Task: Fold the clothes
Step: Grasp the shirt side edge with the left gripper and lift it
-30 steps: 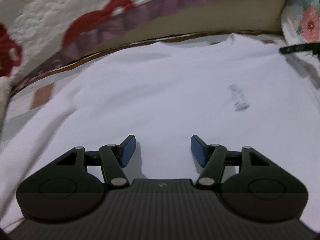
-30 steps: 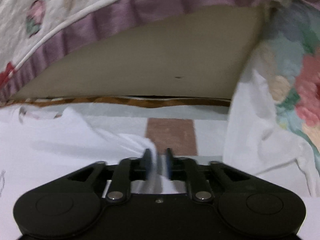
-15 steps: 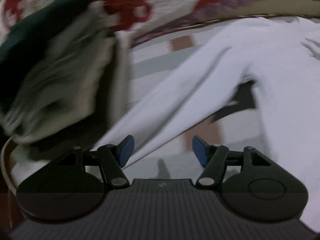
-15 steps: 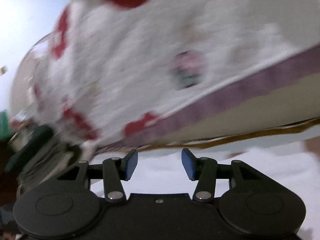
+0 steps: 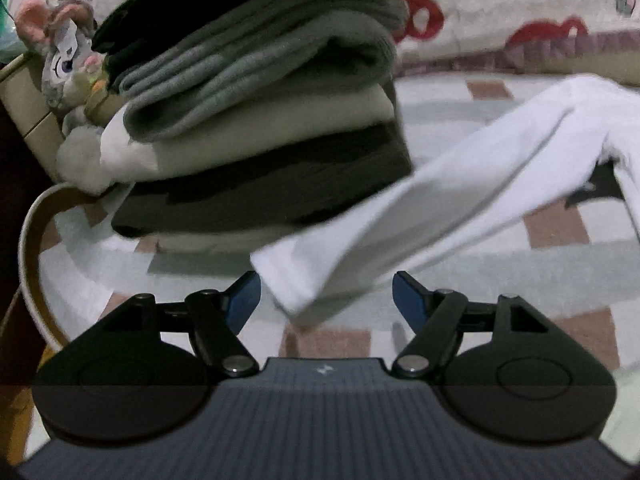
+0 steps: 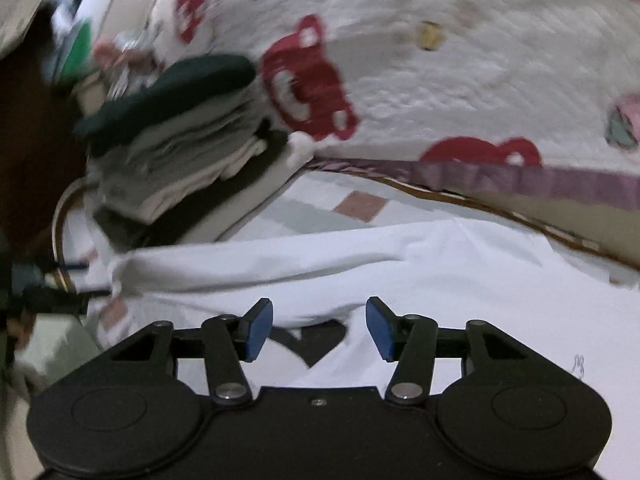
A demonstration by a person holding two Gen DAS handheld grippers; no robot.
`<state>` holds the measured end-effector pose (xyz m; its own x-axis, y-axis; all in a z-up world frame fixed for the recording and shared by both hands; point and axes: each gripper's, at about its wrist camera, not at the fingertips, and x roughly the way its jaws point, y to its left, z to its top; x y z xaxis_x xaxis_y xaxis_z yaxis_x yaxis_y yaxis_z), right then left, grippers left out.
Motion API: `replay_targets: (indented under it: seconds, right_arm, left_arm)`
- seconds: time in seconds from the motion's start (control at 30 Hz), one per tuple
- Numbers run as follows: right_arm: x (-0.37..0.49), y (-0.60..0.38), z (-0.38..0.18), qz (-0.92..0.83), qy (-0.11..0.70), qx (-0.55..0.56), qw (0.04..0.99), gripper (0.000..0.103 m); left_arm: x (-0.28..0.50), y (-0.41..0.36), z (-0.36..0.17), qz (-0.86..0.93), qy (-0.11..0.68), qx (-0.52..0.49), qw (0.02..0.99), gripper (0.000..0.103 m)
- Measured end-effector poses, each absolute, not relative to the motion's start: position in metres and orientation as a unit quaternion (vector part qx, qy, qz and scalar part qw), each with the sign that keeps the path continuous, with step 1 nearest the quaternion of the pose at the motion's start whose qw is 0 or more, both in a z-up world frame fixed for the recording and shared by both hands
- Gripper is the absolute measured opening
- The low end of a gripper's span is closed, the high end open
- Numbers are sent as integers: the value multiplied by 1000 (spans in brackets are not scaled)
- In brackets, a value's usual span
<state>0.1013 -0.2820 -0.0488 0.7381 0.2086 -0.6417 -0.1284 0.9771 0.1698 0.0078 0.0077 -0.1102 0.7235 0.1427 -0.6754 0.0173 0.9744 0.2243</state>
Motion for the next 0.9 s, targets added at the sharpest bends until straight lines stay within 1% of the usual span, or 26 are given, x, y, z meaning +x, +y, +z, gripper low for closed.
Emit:
replay_targets:
  seconds: [0.13, 0.2, 0.23, 0.27, 0.3, 0.33, 0.5, 0.7, 0.77, 0.87, 0.9]
  right_arm:
    - [107, -245, -63, 87, 360, -1, 929, 58]
    - [109, -238, -75, 83, 374, 3, 924, 58]
    - [110, -236, -81, 79, 383, 11, 920, 58]
    - [110, -236, -86, 76, 390, 15, 917, 58]
    - [110, -237, -89, 71, 397, 12, 915, 58]
    - [110, -237, -92, 66, 404, 9, 912, 58]
    - [109, -242, -105, 42, 436, -6, 899, 58]
    - [109, -250, -104, 25, 442, -6, 896, 58]
    - [110, -250, -105, 23, 444, -6, 896, 58]
    - [112, -250, -107, 20, 447, -6, 894, 58]
    - [113, -250, -107, 19, 448, -6, 894, 58]
  left_arm:
    - [24, 17, -119, 28, 353, 87, 931, 72]
    - [33, 16, -124, 30, 342, 114, 932, 72]
    - [35, 17, -126, 29, 337, 124, 933, 68]
    - [36, 20, -126, 26, 337, 121, 933, 48]
    - [37, 23, -126, 22, 337, 118, 934, 31]
    - [37, 25, -124, 19, 334, 114, 935, 1]
    - [22, 29, -89, 25, 283, 81, 955, 2]
    - [-4, 19, -55, 20, 234, 48, 971, 2]
    - [-13, 12, -48, 24, 219, 73, 973, 2]
    - [-17, 0, -47, 53, 200, 145, 967, 2]
    - [-15, 2, -50, 55, 205, 136, 968, 2]
